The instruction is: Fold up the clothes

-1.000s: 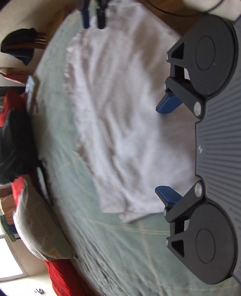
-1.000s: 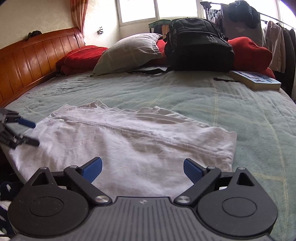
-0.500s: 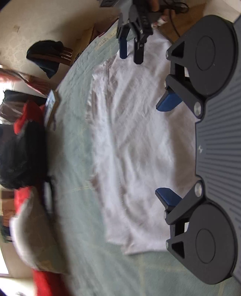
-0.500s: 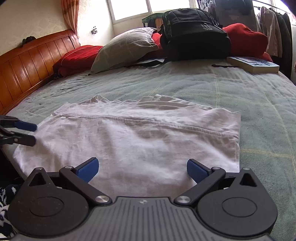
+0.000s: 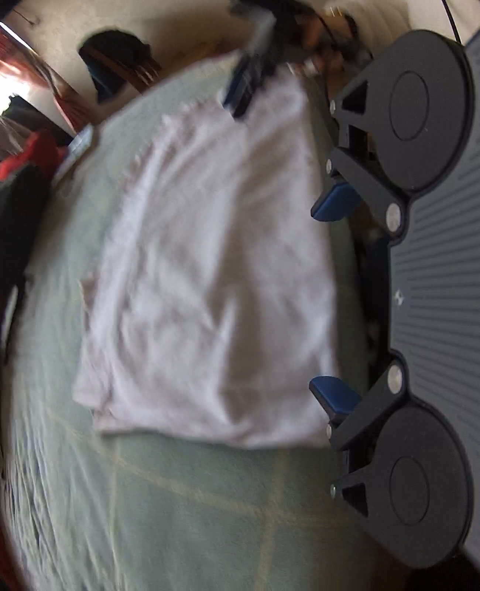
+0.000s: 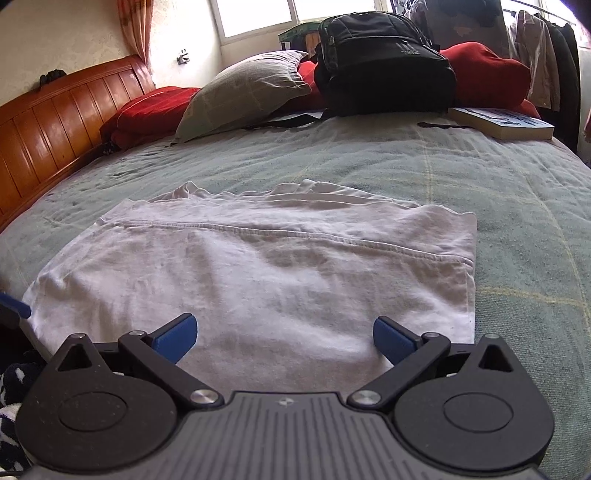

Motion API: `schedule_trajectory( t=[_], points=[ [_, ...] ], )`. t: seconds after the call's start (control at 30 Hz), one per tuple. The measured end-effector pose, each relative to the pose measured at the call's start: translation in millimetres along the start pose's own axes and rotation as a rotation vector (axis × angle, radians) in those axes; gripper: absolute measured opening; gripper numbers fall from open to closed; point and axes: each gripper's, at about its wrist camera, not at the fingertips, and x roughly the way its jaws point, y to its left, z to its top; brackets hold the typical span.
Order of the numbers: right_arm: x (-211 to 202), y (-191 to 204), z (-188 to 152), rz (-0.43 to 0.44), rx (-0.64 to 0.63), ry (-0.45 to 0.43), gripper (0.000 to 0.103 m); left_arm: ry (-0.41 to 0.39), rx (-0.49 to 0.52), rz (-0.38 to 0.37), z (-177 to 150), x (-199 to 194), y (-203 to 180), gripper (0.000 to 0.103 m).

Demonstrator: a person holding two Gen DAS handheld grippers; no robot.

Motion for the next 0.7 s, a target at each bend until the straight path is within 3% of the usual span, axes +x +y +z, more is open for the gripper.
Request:
schedule_trajectory(
  t=[0.07,0.2,0.33,0.4,0.5,0.63,0.7],
  points=[
    [-2,0,1,0.006,0.002,0.004,0.103,-0.03,0.003,0.026,-1,-5,1,0.09],
    [-7,2,6,0.032,0.02,-0.003,0.103,-0.154,0.024,-0.024,15,-23,-9,0.091],
    [-11,10,12,0.066,0.019,-0.011,0.103,-0.224,0.064,-0.089,42,-16,-27,0.092],
    [-13,14,12,0.069,0.001,-0.011,0.103,-0.252,0.099,-0.043,52,-2,-36,0.092],
    [-11,10,8,0.051,-0.004,0.007,0.103,-0.217,0.092,0.062,62,28,-35,0.092],
    [-9,-17,-2,-0.005,0.047,0.041,0.103,-0.224,0.041,0.048,59,38,-16,0.091],
    [-16,-27,-1,0.022,0.084,0.028,0.103,-0.228,0.041,0.049,59,32,-17,0.091]
  ],
)
